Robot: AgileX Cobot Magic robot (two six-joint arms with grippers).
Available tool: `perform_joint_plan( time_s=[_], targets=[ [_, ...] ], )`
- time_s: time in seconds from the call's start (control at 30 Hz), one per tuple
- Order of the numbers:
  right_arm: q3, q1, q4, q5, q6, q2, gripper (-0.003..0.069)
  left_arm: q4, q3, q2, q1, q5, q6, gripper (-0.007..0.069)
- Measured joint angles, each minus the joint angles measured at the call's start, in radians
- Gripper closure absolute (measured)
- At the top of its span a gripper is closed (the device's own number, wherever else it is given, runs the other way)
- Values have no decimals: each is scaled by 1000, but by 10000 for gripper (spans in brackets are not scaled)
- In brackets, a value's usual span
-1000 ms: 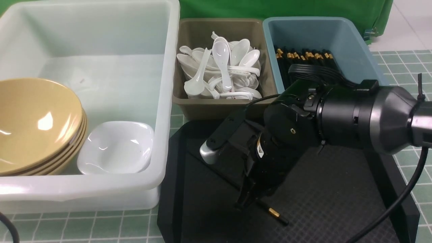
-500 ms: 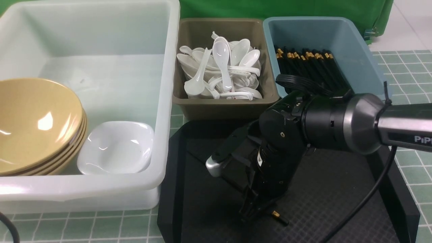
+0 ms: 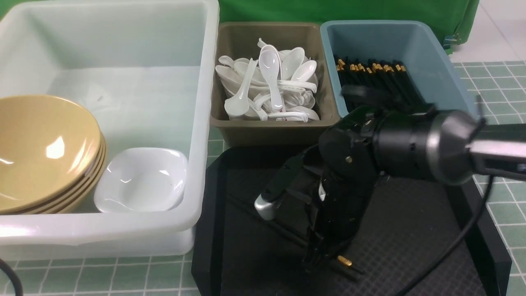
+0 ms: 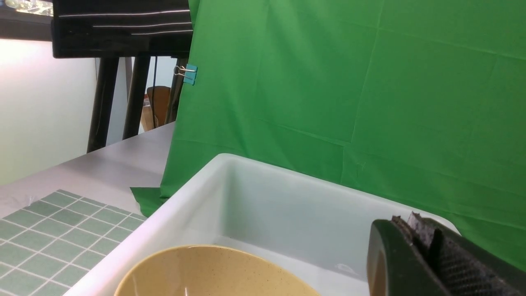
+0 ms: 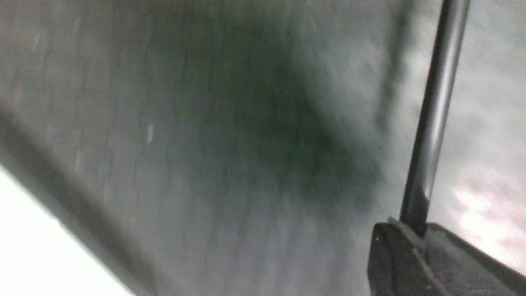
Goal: On blue table put chopsticks spoon bowls plates into blue grey white boxes.
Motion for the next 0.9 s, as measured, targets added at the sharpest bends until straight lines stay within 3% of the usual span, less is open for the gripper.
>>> perform_joint_plan(
  time_s=[0.17,0.33,0.47,0.6,0.63,0.73,0.9],
  targets=[
    [0,0,-118,68,22,-187,571,0,0,0,0,0,0,622],
    [0,-49,-238,1,81,-316,571,0,0,0,0,0,0,622],
    [0,-233,-308,-386,233,-367,571,-7,0,0,0,0,0,622],
    [0,-333,-316,-657,332,-320,571,-8,0,0,0,0,0,622],
    [0,-395,-317,-810,374,-254,571,-8,0,0,0,0,0,622],
    [0,-449,-322,-905,439,-171,571,-8,0,0,0,0,0,622],
    [3,-528,-323,-936,681,8,542,-8,1,0,0,0,0,622]
  ],
)
